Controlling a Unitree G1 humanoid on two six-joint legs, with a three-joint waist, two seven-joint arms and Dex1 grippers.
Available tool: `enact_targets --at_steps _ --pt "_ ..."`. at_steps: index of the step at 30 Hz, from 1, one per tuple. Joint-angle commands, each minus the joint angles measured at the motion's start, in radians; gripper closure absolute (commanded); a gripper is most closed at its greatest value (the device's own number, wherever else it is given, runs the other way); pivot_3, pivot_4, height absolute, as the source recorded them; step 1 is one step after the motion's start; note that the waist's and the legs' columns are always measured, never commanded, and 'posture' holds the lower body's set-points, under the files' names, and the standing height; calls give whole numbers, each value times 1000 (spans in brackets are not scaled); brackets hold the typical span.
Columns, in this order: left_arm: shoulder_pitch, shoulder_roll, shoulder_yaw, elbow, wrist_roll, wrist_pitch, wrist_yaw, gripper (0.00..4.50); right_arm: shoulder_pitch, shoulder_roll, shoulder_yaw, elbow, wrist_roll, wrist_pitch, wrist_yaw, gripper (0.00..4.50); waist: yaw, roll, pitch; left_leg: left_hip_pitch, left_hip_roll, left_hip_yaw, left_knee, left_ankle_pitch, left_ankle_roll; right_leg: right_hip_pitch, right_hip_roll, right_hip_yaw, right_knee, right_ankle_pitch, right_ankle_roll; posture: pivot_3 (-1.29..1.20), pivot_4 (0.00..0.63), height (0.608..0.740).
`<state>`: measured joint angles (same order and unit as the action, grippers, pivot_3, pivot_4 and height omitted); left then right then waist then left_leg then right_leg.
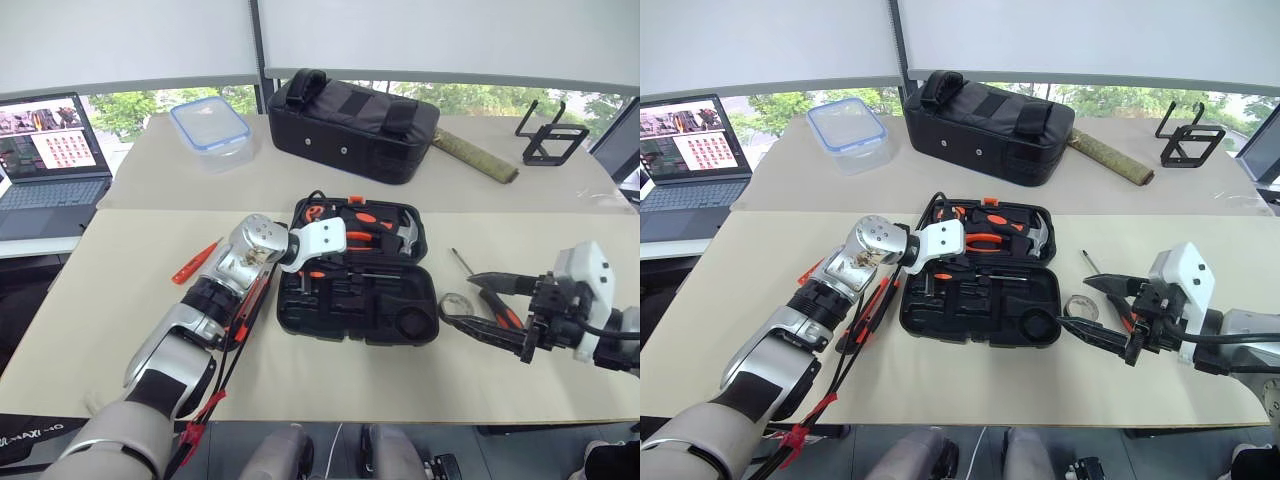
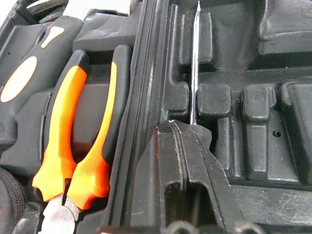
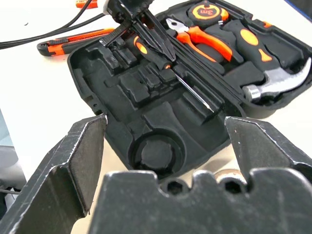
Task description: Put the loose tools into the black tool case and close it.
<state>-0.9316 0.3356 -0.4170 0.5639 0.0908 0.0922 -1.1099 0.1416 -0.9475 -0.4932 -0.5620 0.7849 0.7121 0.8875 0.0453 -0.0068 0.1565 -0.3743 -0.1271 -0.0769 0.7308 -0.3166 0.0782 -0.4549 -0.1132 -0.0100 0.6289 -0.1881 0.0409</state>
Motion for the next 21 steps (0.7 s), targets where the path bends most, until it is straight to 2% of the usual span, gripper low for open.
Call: enact_targets --at_steps 1,2,6,7,9,12,13,16,19,21 --pt "10 51 116 -108 -169 146 -137 3959 36 36 -73 11 -61 30 -122 0 -4 0 0 0 0 0 0 0 0 -1 0 0 0 0 0 0 150 714" --pt "14 79 165 -183 -255 225 -200 3764 46 54 -90 27 -75 44 -165 0 -6 0 0 -1 0 0 0 0 0 -2 0 0 1 0 0 0 150 714" --pt "68 203 273 -438 -495 509 -327 2387 87 120 -109 60 -111 64 -254 0 -24 1 0 -5 0 0 0 0 0 -7 1 0 2 0 0 0 150 714" --pt "89 234 289 -496 -538 562 -342 1918 94 133 -101 73 -126 61 -268 0 -26 1 0 -4 1 0 0 0 -1 -6 1 0 2 0 0 0 150 714" --pt "127 284 302 -595 -600 647 -351 1391 97 151 -73 107 -161 45 -287 0 -32 3 -1 -1 0 0 -1 0 -1 -4 1 0 1 0 0 0 150 714" --pt "181 346 303 -709 -659 709 -359 245 74 169 -21 179 -208 20 -293 0 -33 3 -2 1 0 1 -1 0 -1 -1 3 1 1 0 0 0 150 714" --pt "195 363 301 -738 -673 724 -359 86 63 175 0 207 -223 8 -290 0 -32 3 -1 1 0 1 -1 0 -1 -1 4 1 1 0 0 0 150 714" --pt "217 384 299 -782 -690 740 -340 86 19 191 65 299 -268 -30 -283 0 -31 3 -1 1 0 1 -1 0 -1 -1 5 2 1 0 -1 0 150 714" --pt "224 391 294 -786 -678 720 -316 0 -29 212 103 393 -308 -70 -291 707 -33 3 -1 3 0 1 -1 0 -1 0 5 3 1 1 -2 0 150 714" --pt "225 397 293 -786 -680 721 -308 0 -36 215 108 417 -323 -93 -276 1341 -33 3 -1 4 0 1 -2 0 -1 0 5 3 1 1 -2 0 150 714"
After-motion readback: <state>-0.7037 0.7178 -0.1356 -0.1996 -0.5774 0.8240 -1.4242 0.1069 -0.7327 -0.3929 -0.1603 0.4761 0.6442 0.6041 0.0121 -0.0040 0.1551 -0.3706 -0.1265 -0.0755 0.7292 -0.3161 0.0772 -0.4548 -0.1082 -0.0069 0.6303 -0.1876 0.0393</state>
